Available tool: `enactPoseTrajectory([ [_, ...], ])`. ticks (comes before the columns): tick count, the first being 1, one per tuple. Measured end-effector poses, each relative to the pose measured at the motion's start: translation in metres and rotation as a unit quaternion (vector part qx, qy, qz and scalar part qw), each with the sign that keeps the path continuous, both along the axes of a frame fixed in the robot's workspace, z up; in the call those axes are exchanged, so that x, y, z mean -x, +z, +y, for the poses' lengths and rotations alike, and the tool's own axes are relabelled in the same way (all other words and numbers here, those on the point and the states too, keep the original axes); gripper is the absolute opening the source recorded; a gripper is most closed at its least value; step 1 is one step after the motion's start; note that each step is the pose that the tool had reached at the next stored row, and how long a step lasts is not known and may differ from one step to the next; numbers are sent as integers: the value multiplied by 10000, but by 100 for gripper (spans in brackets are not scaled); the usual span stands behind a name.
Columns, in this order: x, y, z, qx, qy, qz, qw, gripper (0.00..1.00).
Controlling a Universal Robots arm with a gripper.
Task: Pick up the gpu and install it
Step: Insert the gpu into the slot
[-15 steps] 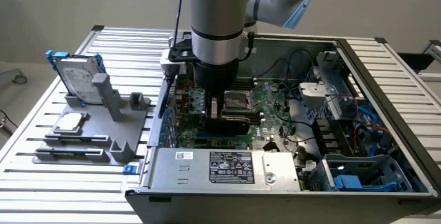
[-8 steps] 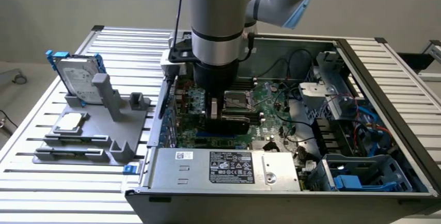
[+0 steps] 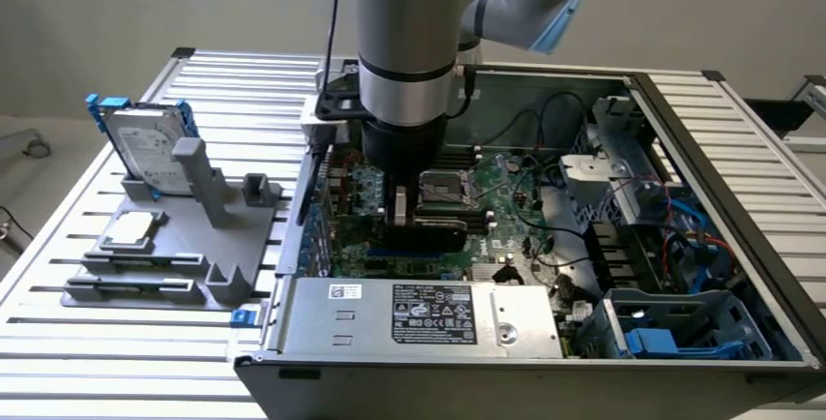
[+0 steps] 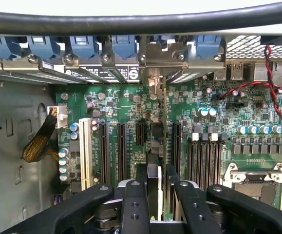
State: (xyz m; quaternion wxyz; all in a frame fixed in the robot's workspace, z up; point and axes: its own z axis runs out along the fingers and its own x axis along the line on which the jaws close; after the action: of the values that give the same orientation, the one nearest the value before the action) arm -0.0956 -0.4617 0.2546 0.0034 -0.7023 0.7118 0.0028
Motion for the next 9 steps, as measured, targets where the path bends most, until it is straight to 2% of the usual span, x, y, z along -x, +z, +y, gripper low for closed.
enactPoseTrajectory([
  [4,0,-14,-8,-19,0,12,10000,26],
  [6,-1,-29,-7,-45,0,9,10000,26],
  [9,0,-28,-9,-47,0,19,10000,26],
])
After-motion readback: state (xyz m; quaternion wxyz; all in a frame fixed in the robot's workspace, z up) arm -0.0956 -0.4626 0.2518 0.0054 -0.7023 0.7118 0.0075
